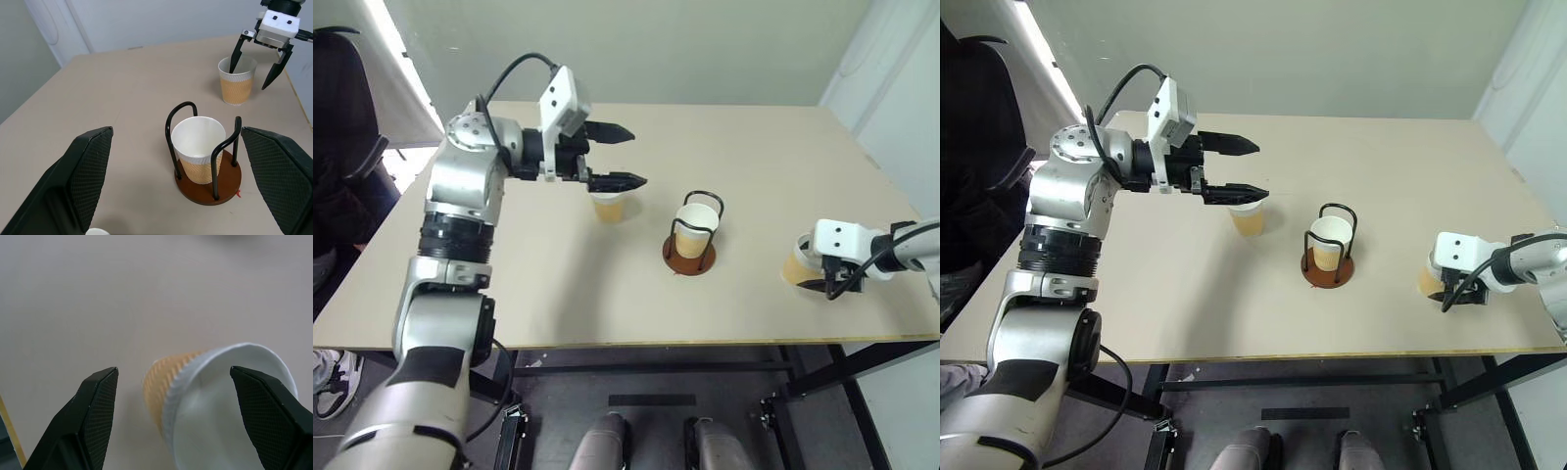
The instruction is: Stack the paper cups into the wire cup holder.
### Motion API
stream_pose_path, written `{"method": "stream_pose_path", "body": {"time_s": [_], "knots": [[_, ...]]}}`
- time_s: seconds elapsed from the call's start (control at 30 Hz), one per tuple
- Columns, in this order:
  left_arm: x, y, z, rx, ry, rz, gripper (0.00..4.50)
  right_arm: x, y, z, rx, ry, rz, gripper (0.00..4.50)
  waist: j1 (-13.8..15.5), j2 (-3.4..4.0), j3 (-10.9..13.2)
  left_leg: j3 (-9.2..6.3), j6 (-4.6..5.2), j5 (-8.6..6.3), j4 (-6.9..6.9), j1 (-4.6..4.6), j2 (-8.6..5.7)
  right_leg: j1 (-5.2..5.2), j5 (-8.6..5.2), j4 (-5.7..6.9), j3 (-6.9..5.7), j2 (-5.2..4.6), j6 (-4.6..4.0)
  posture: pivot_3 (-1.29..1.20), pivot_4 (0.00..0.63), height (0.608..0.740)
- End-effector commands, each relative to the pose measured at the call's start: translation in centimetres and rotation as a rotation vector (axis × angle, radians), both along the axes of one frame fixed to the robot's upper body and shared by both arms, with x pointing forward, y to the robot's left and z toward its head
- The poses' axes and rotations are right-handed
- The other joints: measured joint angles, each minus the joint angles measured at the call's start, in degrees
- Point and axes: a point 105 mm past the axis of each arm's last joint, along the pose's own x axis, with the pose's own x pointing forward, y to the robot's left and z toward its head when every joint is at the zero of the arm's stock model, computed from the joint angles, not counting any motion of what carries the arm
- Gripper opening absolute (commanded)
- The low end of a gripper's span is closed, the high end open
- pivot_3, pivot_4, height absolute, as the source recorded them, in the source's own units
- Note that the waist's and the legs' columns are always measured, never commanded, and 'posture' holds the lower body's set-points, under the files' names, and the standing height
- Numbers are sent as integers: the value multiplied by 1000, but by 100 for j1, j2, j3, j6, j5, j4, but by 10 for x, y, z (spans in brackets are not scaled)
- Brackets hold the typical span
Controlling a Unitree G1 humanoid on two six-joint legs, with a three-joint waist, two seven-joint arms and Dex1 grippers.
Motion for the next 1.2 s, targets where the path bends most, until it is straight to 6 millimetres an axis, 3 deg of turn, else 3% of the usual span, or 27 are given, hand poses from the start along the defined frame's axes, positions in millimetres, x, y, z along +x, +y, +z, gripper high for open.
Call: {"method": "stream_pose_path", "body": {"time_s": [0.03,0.07,0.33,0.37,0.53,0.7,1.0,1.13,1.2], "knots": [[-5,3,12,-12,-53,-1,4500,0,1,11,-8,-28,18,3312,-1,0,0,0,0,0,0,0,0,0,-1,0,0,0,-2,0,150,740],[-5,3,12,-12,-52,0,4500,0,1,11,-7,-27,19,3126,-2,0,0,-2,-1,0,-1,0,0,0,-1,0,0,0,-2,0,150,740],[-5,7,10,1,-53,-5,4500,-7,3,13,12,-12,27,214,-2,0,0,-2,-7,1,-2,-1,0,0,-8,-1,0,0,-15,0,150,740],[-6,7,10,1,-52,-9,4500,-7,4,14,19,-11,30,45,-3,0,0,-2,-7,0,-2,-1,0,-1,-8,-1,1,0,-15,0,150,740],[-6,15,8,29,-30,-16,4500,-9,11,22,56,-22,47,45,-7,0,0,-5,-9,-1,-3,-1,0,-1,-15,0,0,1,-27,0,150,740],[-7,26,8,59,-7,-17,4500,-9,28,48,129,-81,80,45,-23,1,1,-5,-11,-2,-5,-2,0,-4,-18,0,1,2,-32,0,150,740],[-12,30,1,81,18,-47,4500,-8,79,124,270,-250,229,45,-33,1,1,-15,-13,-3,-9,-6,0,-11,-28,0,-3,5,-48,0,150,740],[-15,29,-1,90,22,-79,4500,-11,101,142,310,-277,302,45,-40,2,1,-15,-22,-3,-12,-9,0,-18,-32,2,-5,6,-55,0,150,740],[-21,27,0,98,22,-116,4500,-15,121,145,339,-266,374,45,-53,2,1,-18,-43,8,-15,-9,1,-19,-34,2,-7,7,-58,0,150,740]]}}
